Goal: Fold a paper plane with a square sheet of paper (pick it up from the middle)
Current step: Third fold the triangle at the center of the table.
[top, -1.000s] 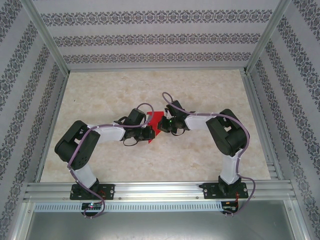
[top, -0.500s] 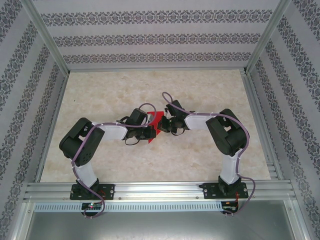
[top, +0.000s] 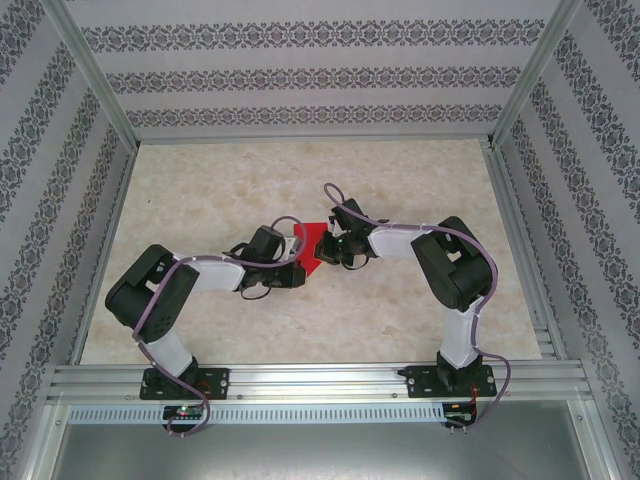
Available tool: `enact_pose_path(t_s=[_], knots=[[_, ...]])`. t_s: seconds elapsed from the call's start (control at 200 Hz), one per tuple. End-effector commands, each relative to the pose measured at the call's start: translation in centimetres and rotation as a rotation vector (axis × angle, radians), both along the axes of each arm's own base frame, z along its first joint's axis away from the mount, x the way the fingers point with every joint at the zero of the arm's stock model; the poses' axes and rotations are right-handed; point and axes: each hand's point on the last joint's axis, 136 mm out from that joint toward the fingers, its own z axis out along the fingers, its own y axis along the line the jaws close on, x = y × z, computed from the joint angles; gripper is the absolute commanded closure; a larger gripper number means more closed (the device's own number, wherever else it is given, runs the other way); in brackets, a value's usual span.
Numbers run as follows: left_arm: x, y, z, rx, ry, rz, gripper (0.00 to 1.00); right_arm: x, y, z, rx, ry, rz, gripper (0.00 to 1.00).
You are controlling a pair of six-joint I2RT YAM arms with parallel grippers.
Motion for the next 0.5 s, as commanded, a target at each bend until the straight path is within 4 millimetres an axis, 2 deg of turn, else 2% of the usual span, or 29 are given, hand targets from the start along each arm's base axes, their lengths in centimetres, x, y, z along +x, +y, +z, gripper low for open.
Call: enact_pose_path(t_s=[0.0,0.135,0.38,0.495], knots=[[-3.4,1.8,-1.7,0.062,0.108,-0.045,1.00,-1.9,-3.3,-4.9,-0.165,0.119,-0.056,1.00],[-2.8,2.0,-0.4,0.081,0.071,-0.045,1.00,-1.8,-3.2,-4.5,-0.161,0.116,-0.055,1.00],[1.5,0.5,5.6,-0.031,-0.092,0.084,0.98,-2.5,-2.2,-2.7,-0.119,0.109,-0.065,1.00],[2.5,0.0,6.0,-0.038,-0.130,0.130,0.98,-2.4,-1.5,-1.0,-0.062,0.083,-0.076,1.00]])
